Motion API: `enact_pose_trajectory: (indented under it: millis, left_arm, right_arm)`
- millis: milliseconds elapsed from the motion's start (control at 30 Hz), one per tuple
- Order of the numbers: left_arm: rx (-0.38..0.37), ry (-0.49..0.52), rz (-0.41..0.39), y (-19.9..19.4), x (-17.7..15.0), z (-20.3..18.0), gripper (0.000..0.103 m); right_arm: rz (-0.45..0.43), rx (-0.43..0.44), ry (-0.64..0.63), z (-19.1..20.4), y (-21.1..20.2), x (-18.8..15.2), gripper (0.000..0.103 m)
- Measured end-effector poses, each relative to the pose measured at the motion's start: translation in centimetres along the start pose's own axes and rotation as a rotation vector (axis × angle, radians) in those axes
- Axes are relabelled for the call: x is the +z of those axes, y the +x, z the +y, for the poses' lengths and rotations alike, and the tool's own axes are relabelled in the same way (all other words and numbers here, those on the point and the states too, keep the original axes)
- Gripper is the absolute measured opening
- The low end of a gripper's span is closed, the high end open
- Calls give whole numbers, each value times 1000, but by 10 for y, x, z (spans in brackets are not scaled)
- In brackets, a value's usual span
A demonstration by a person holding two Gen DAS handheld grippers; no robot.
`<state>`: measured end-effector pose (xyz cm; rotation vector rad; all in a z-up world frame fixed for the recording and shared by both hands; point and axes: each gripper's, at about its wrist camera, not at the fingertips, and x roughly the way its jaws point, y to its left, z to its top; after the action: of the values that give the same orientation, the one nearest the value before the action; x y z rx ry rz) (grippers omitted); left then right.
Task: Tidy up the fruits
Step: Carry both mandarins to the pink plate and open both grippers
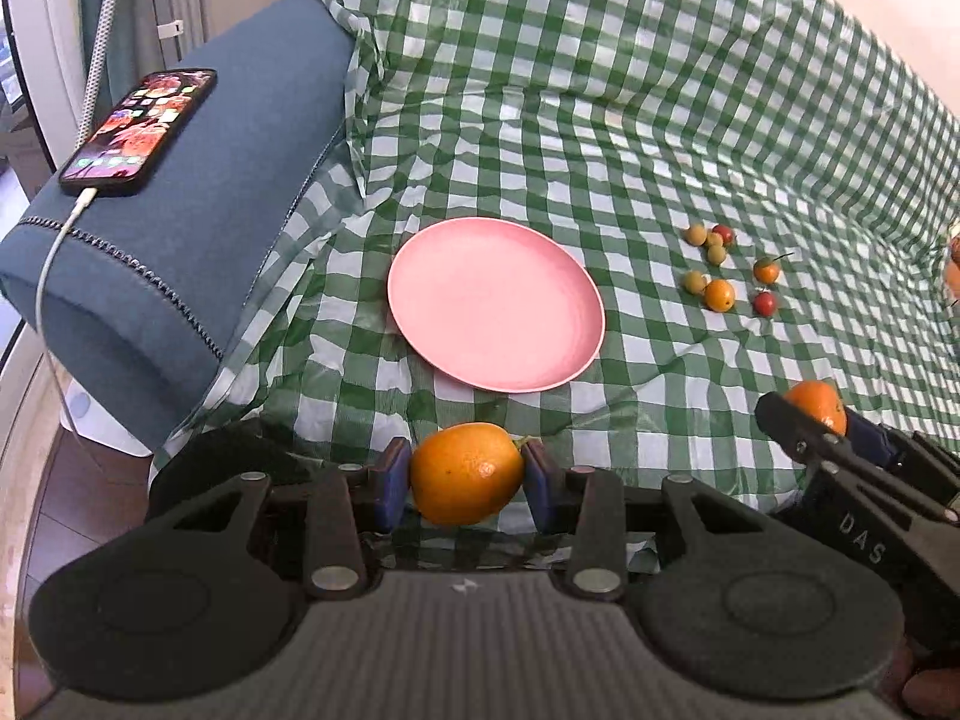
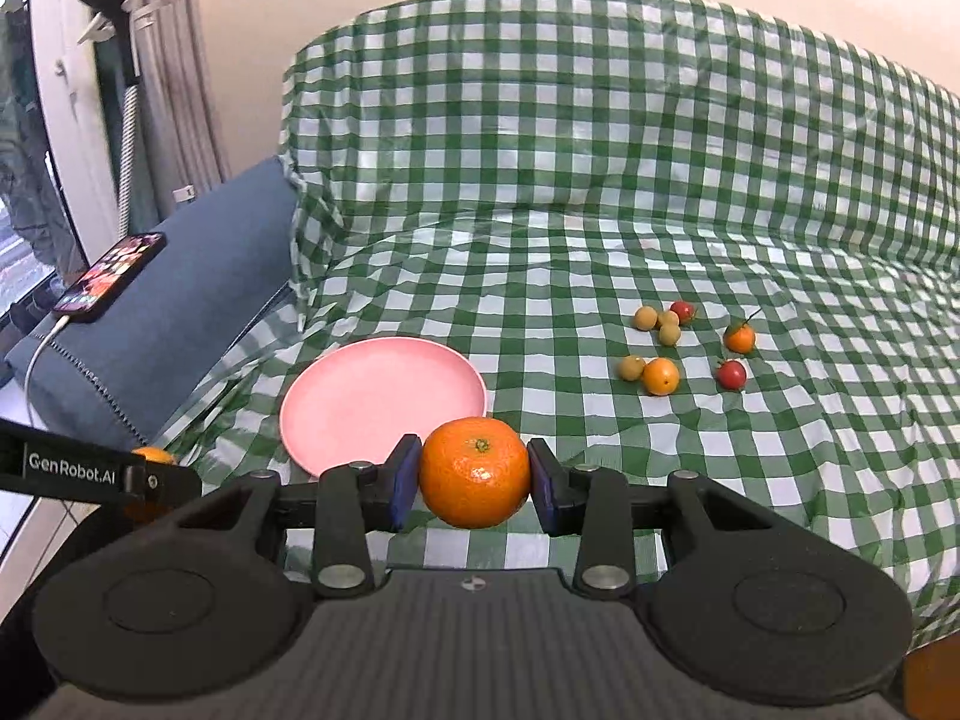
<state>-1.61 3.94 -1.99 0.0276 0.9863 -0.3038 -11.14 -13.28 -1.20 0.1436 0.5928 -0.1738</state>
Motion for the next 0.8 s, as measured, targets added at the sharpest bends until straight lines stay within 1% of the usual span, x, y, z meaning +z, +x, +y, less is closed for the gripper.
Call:
enact_pose_trajectory:
  millis: [200,367,500,667,800]
  left_arm:
    - [-20,-18,-25,-10,-3,6,44]
    - [-9,-25,-38,-15,0,11,44]
    - [2,-26,-23,-11,8,14,44]
    - [22,-22,-16,5,23,13,44]
    - [13,-19,-2,23,39,9,44]
  right_arm:
    - [-36,-18,-38,14,-15,-2,39]
    - [-42,-15,-53,16,-16,-1,40]
    - [-23,-4,-64,17,-9,2,39]
    - [-20,10,-64,16,5,9,40]
    - [10,19,-44,9,24,14,40]
